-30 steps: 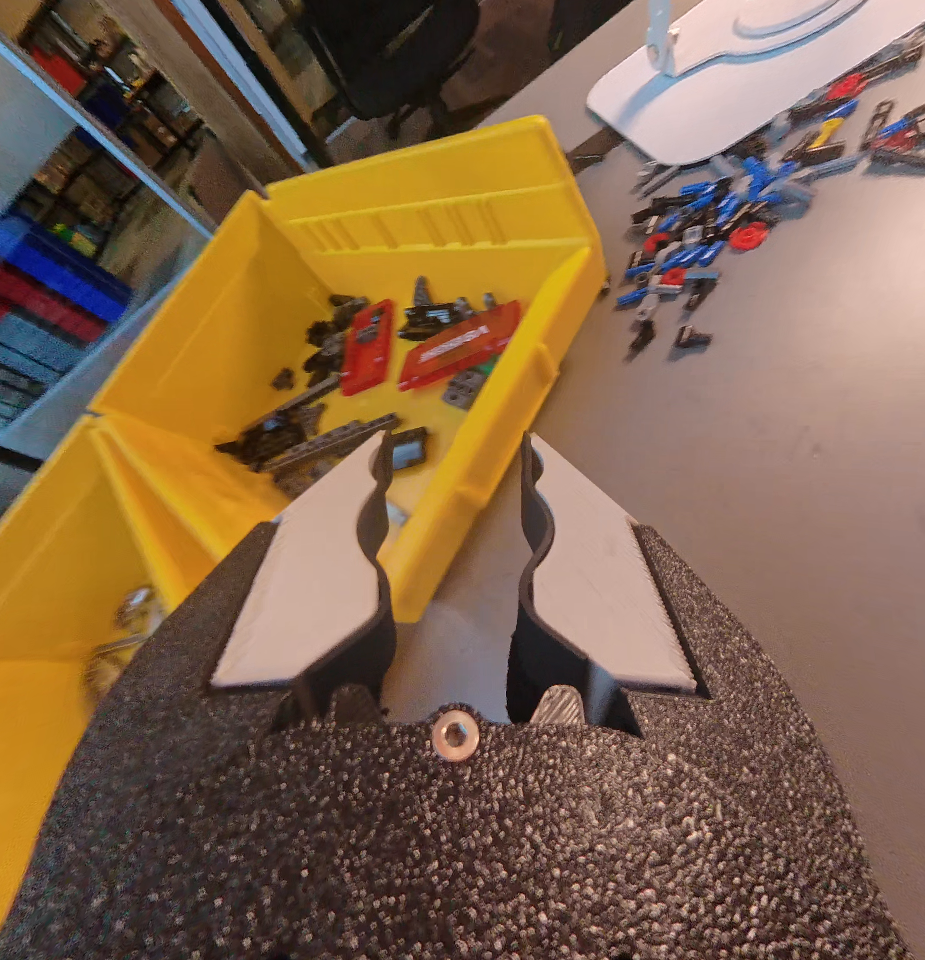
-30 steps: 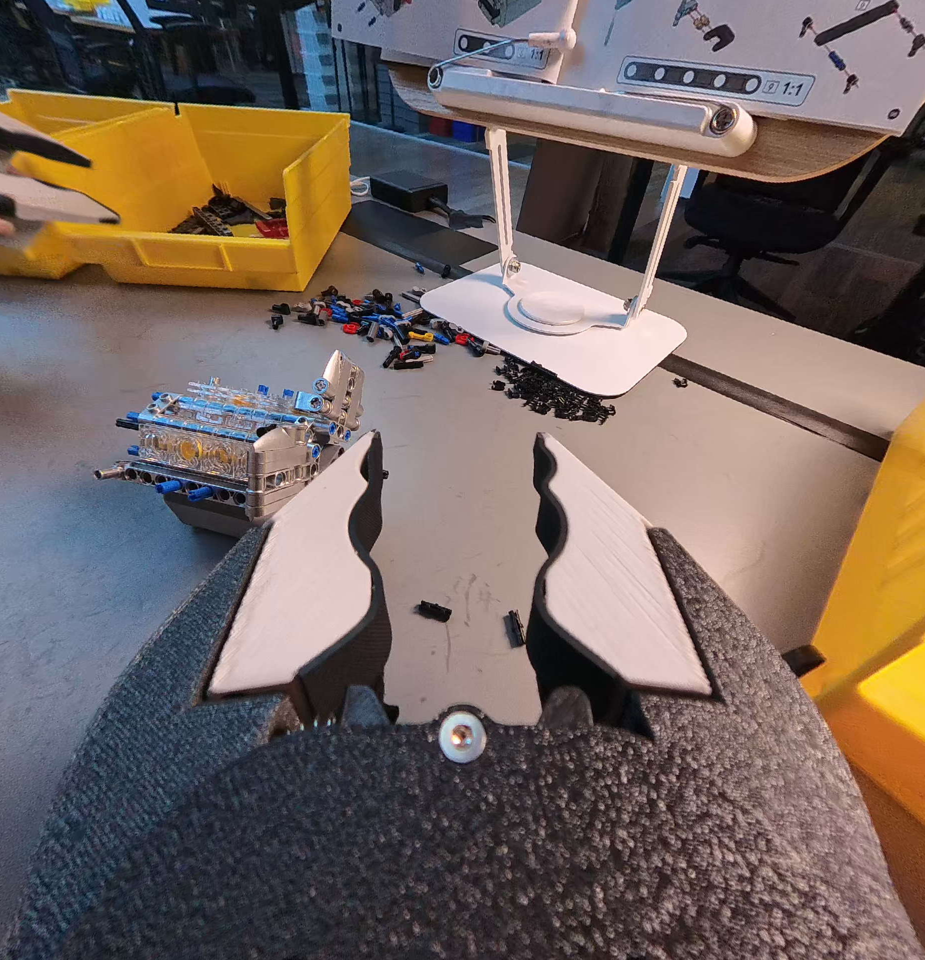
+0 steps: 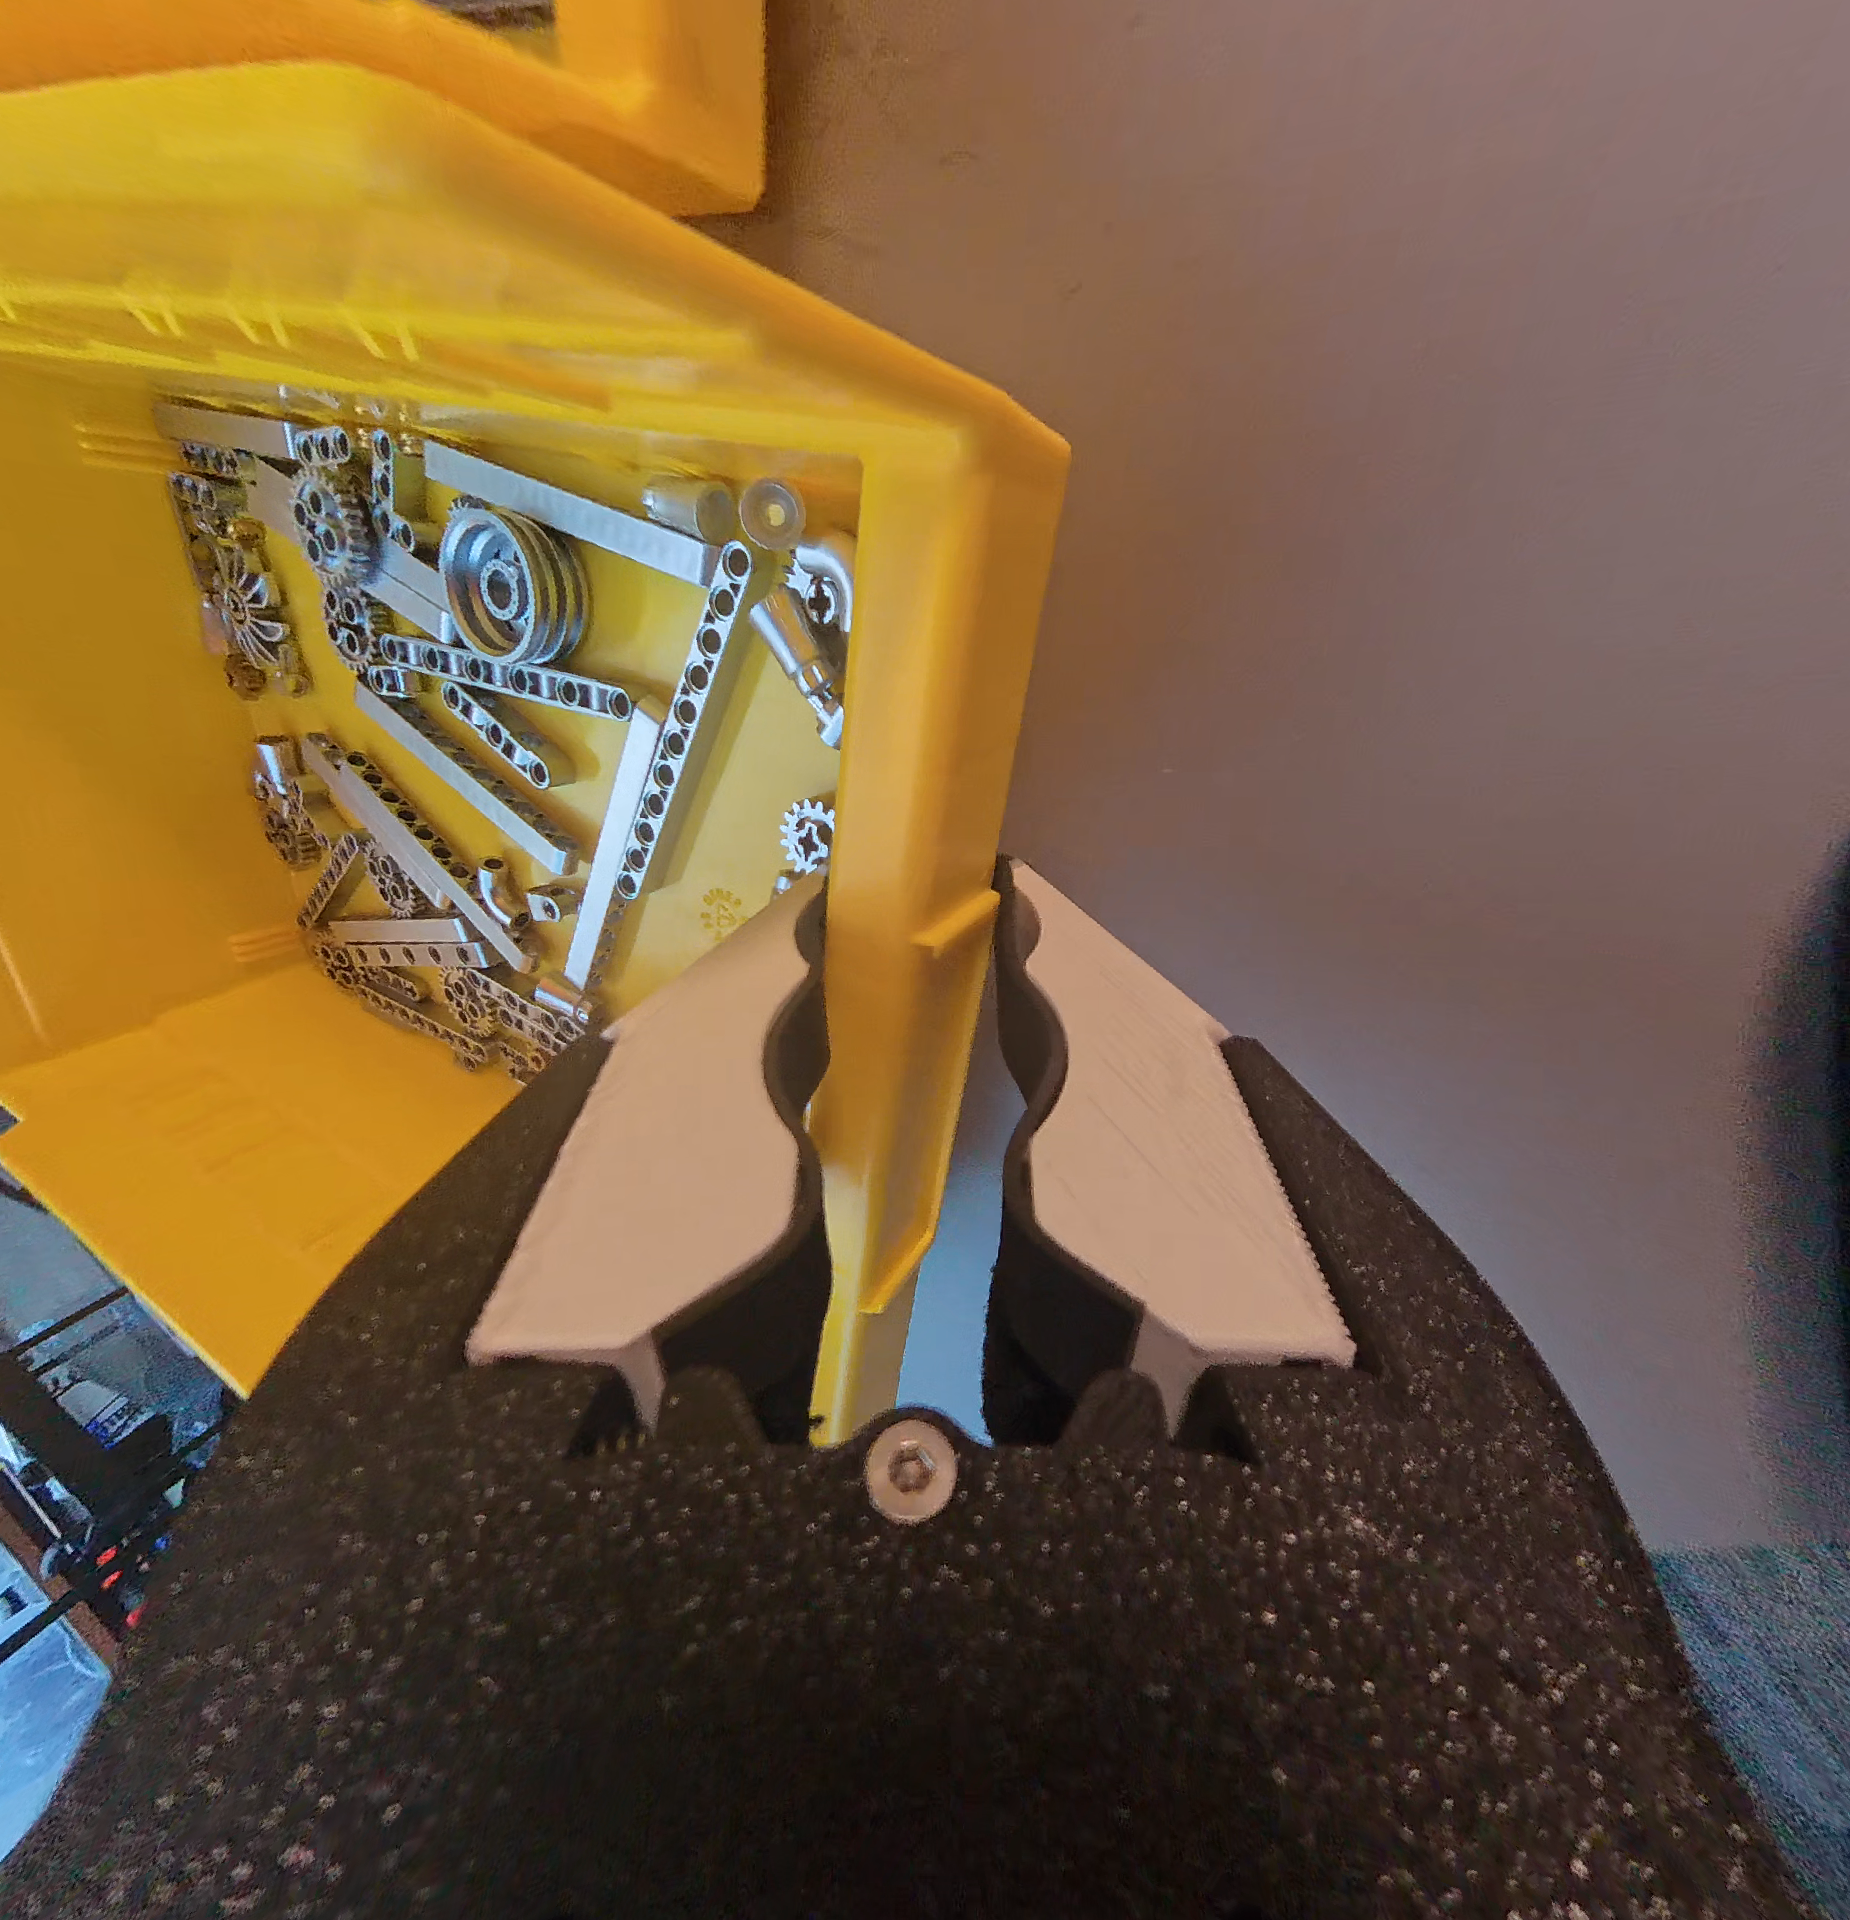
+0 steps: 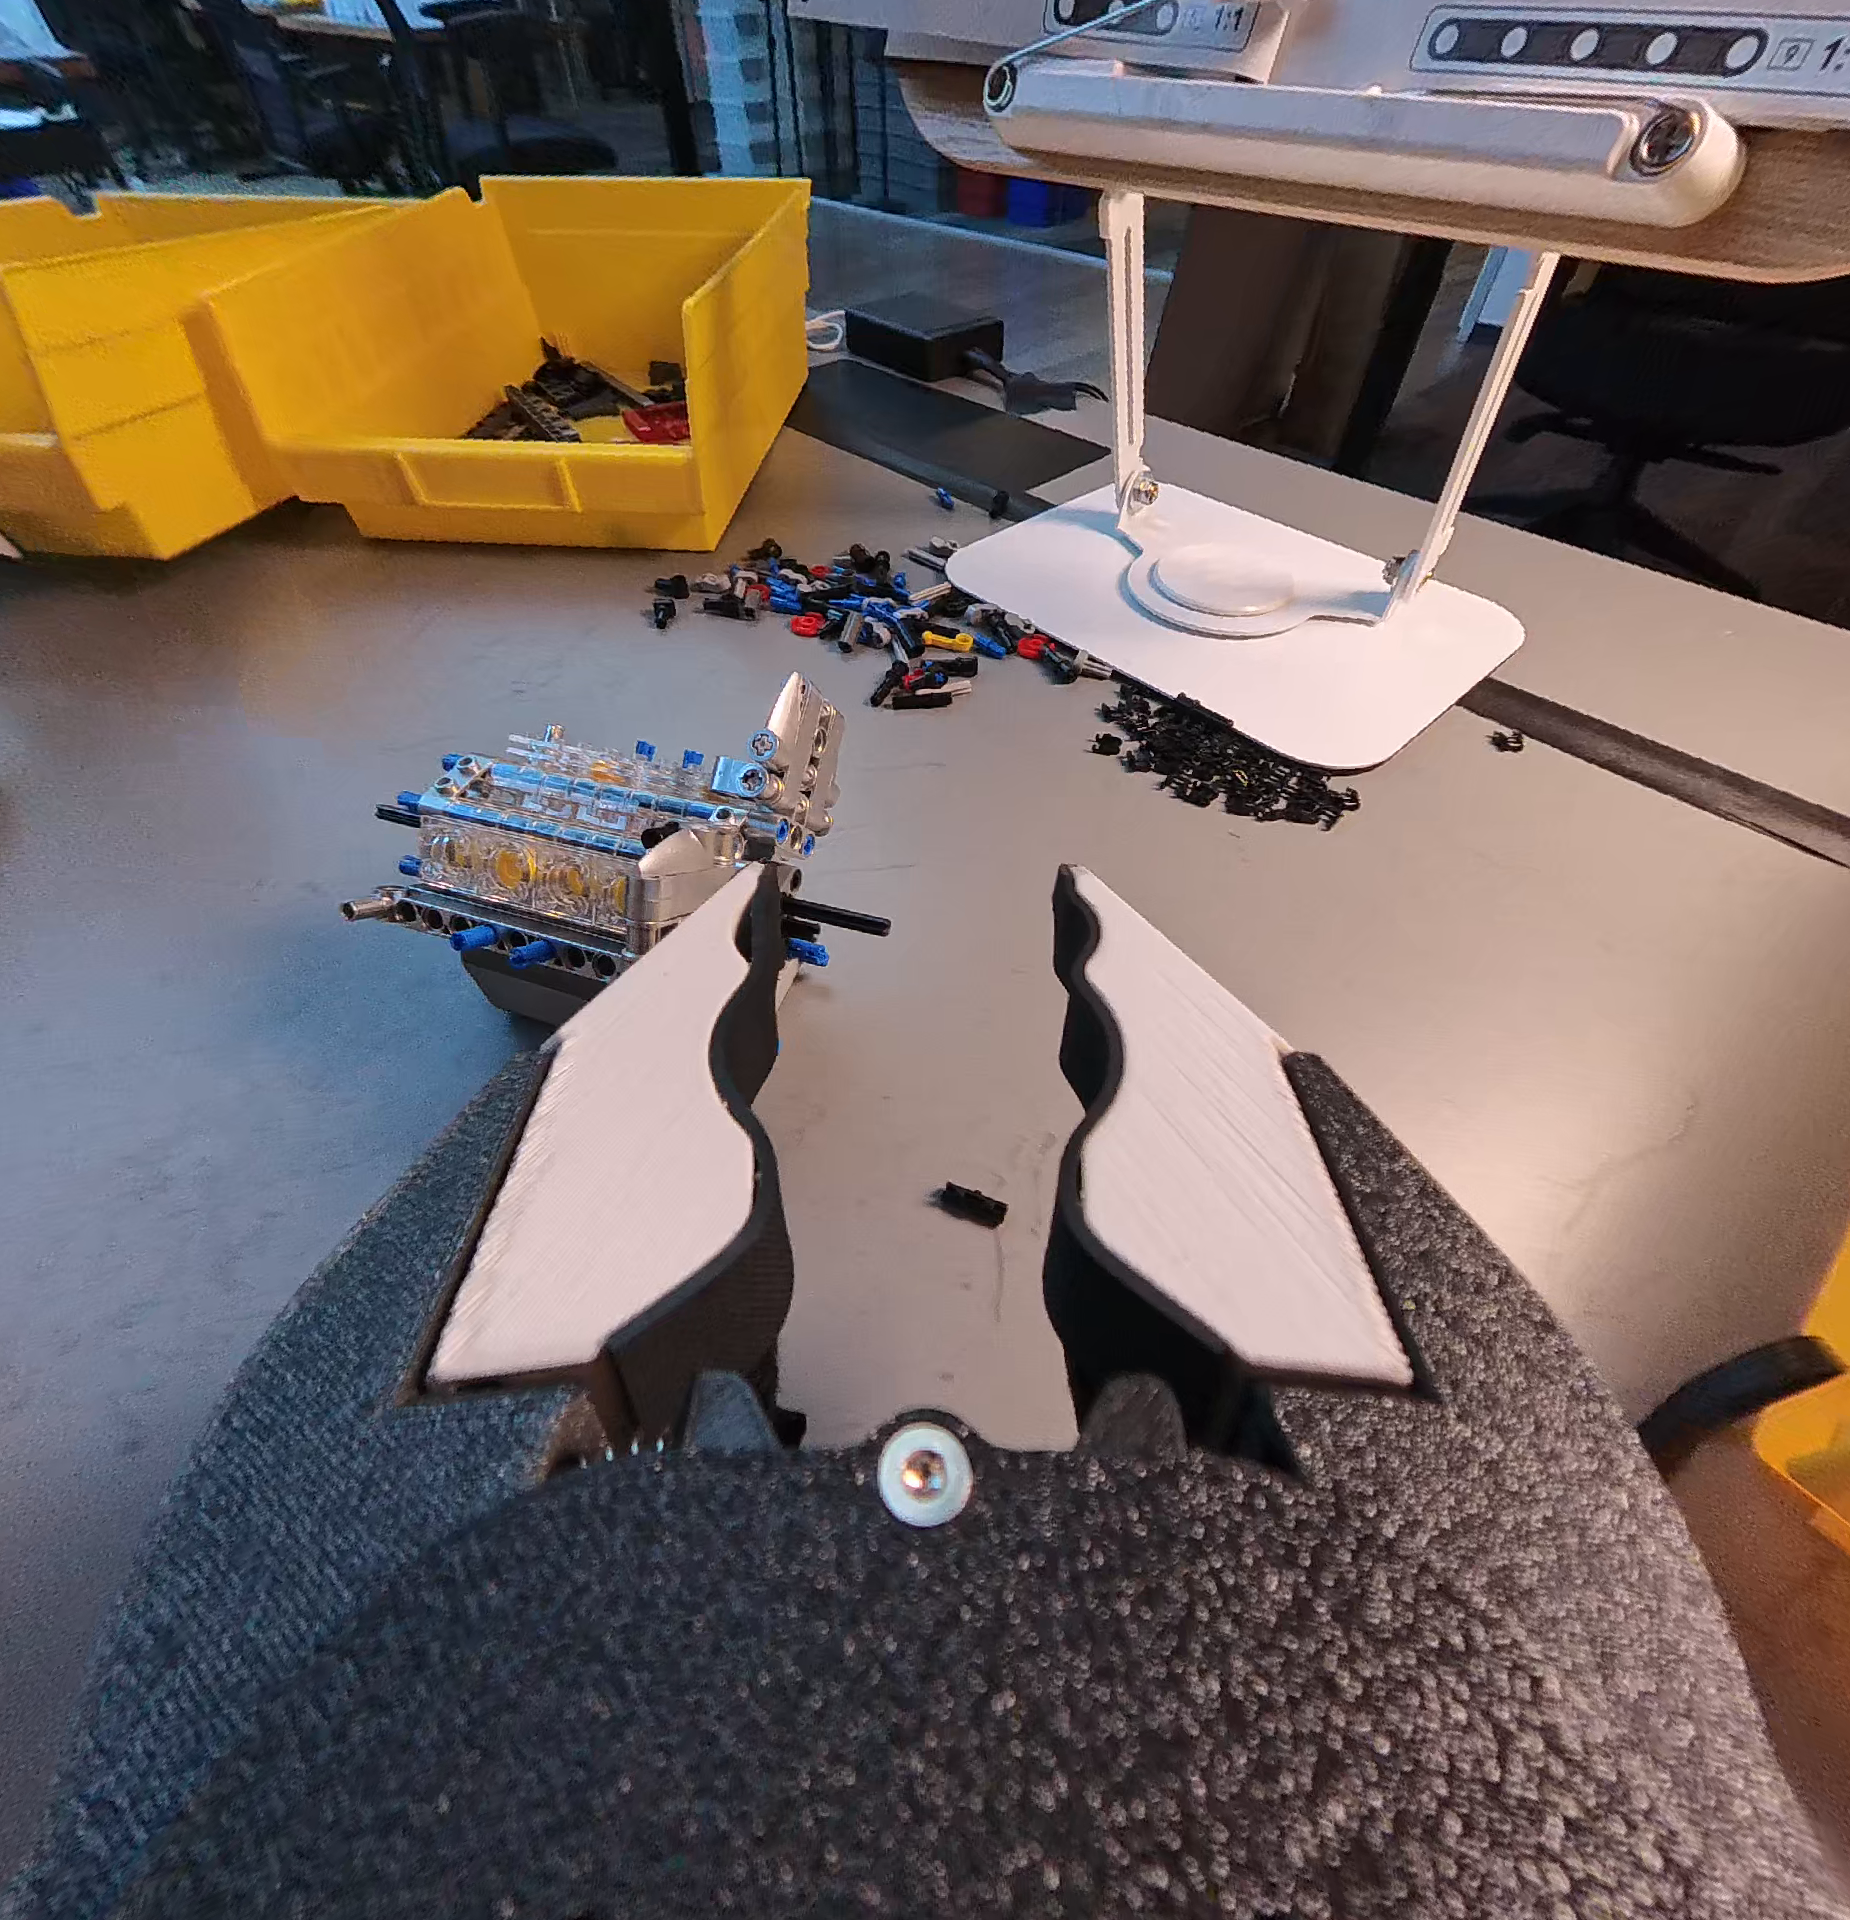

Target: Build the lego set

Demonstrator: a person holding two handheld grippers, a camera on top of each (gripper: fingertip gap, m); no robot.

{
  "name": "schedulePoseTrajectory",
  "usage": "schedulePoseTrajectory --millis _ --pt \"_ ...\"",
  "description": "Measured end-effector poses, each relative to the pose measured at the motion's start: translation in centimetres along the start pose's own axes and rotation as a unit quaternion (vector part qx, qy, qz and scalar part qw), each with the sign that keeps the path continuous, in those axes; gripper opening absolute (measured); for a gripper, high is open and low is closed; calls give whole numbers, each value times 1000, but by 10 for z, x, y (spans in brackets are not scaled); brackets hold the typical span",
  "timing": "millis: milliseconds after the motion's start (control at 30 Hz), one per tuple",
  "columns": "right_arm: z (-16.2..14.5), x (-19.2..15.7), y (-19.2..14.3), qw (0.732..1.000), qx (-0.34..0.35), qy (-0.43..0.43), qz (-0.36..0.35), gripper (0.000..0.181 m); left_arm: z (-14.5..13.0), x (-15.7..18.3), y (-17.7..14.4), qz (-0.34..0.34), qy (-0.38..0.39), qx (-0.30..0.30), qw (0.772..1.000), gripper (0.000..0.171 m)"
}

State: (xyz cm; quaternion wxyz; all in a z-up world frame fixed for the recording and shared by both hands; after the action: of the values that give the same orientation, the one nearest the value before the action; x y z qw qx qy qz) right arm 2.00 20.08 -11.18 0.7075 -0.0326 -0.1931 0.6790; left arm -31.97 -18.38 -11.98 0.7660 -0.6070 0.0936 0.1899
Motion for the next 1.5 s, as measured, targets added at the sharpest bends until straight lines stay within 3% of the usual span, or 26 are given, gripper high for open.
schedulePoseTrajectory --millis 133,233,300,467,700,800,900,1033,1100,1233,1367,1500 --pt "0 0 1 1000 -1 4 5 51 10 12 -22 -14 -13 30 999 27" --pt "0 0 1 1000 0 6 7 51 15 -10 -9 24 -30 36 999 29" --pt "0 0 0 1000 2 9 7 51 14 -13 4 32 -29 5 999 28" --pt "0 0 -1 1000 0 5 4 51 25 38 7 -37 -11 30 999 25" --pt "0 -2 0 1000 2 11 15 51 24 46 6 -18 -26 48 998 26" --pt "-1 -1 0 1000 0 15 13 51 22 45 -6 -26 -38 88 995 27" --pt "-1 -1 0 1000 -2 12 7 51 18 25 -40 -51 -106 183 976 28" --pt "-1 -1 2 1000 -6 13 7 51 -5 -43 -86 14 -196 264 944 27" --pt "-2 -1 2 1000 -8 13 6 51 -17 -73 -92 25 -213 251 944 27" --pt "-2 0 3 1000 -12 13 -1 51 -25 -102 -72 -2 -178 172 969 26" --pt "-2 -2 4 1000 -19 0 -7 51 -16 -98 -34 -66 -103 82 989 23" --pt "-3 -7 7 999 -30 -21 -8 51 -9 -83 -2 -115 -25 -10 993 17"
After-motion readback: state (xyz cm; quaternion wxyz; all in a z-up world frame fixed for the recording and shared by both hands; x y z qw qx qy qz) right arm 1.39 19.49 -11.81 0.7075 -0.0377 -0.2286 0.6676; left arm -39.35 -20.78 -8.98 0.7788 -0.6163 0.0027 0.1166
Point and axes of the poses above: each gripper's, where its closed fingertips meet, y out along the fingers, z out of its top, x = y × z across the jaws, the point moved 7 cm from there along -y, back along the fingers, and after that the axes turned 14 degrees about -y, right-handed, at the moved point
